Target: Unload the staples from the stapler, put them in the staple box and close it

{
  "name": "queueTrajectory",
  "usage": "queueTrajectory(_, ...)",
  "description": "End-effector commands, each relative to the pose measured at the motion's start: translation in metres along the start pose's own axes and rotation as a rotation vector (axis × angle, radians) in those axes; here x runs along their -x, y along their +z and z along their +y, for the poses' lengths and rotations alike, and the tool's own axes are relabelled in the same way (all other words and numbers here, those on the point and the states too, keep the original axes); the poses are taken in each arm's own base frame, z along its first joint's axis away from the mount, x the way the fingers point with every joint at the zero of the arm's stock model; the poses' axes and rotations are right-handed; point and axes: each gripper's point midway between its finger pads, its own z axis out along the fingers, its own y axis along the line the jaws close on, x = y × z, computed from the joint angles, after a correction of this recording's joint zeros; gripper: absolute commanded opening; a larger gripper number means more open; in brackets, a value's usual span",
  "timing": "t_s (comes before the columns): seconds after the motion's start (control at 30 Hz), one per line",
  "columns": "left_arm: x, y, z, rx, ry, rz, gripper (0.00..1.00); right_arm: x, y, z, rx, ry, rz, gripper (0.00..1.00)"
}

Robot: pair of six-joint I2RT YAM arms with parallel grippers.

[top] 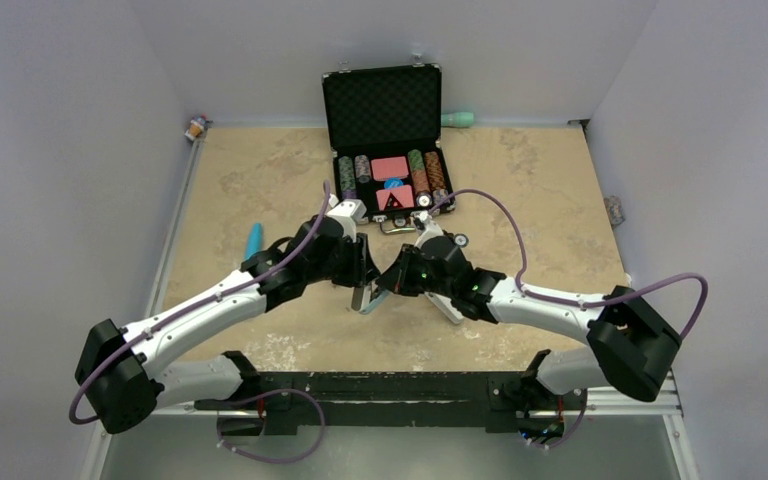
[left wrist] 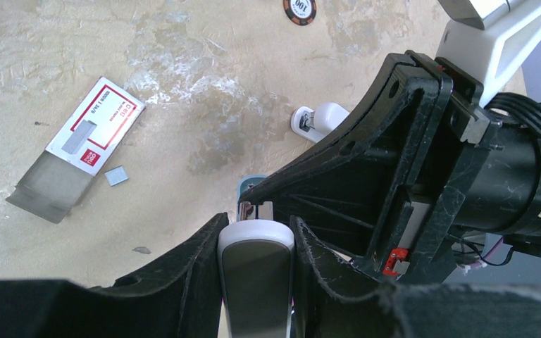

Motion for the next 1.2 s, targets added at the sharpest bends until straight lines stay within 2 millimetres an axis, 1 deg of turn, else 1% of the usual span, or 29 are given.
queueTrajectory(0.0, 0.032, -0.001, -0.015, -0.012, 0.022, -0.078, 0.00, 0.003, 0.001, 0.005, 0.031, -0.014, -0.010, 0.00)
queueTrajectory(0.13, 0.033, 0.002, -0.015, -0.009, 0.020, -0.074, 0.00, -0.002, 0.002, 0.001, 0.027, -0.011, 0.002, 0.00)
queueTrajectory(0.27, 0.040, 0.004, -0.011, 0.022, 0.021, -0.095, 0.00, -0.009, 0.002, -0.004, 0.026, -0.004, 0.021, 0.00)
queueTrajectory(0.47, 0.052, 0.001, -0.013, 0.037, 0.037, -0.110, 0.00, -0.022, 0.000, -0.010, 0.028, 0.010, 0.048, 0.00)
queueTrajectory(0.67, 0.059, -0.002, -0.015, 0.045, 0.057, -0.120, 0.00, -0.032, -0.006, -0.015, 0.028, 0.019, 0.064, 0.00)
queueTrajectory(0.83, 0.066, -0.009, -0.015, 0.059, 0.076, -0.131, 0.00, -0.031, -0.015, -0.015, 0.036, 0.024, 0.050, 0.00)
queueTrajectory(0.97, 0.074, -0.023, -0.012, 0.078, 0.094, -0.160, 0.00, -0.029, -0.021, -0.017, 0.019, 0.027, 0.038, 0.00)
queueTrajectory(1.0, 0.077, -0.027, -0.011, 0.086, 0.097, -0.168, 0.00, -0.028, -0.022, -0.018, 0.014, 0.030, 0.036, 0.03)
queueTrajectory(1.1, 0.082, -0.040, -0.007, 0.101, 0.105, -0.191, 0.00, -0.027, -0.026, -0.018, 0.010, 0.033, 0.031, 0.17)
queueTrajectory(1.17, 0.085, -0.048, -0.006, 0.106, 0.105, -0.203, 0.00, -0.026, -0.027, -0.018, 0.009, 0.034, 0.026, 0.36)
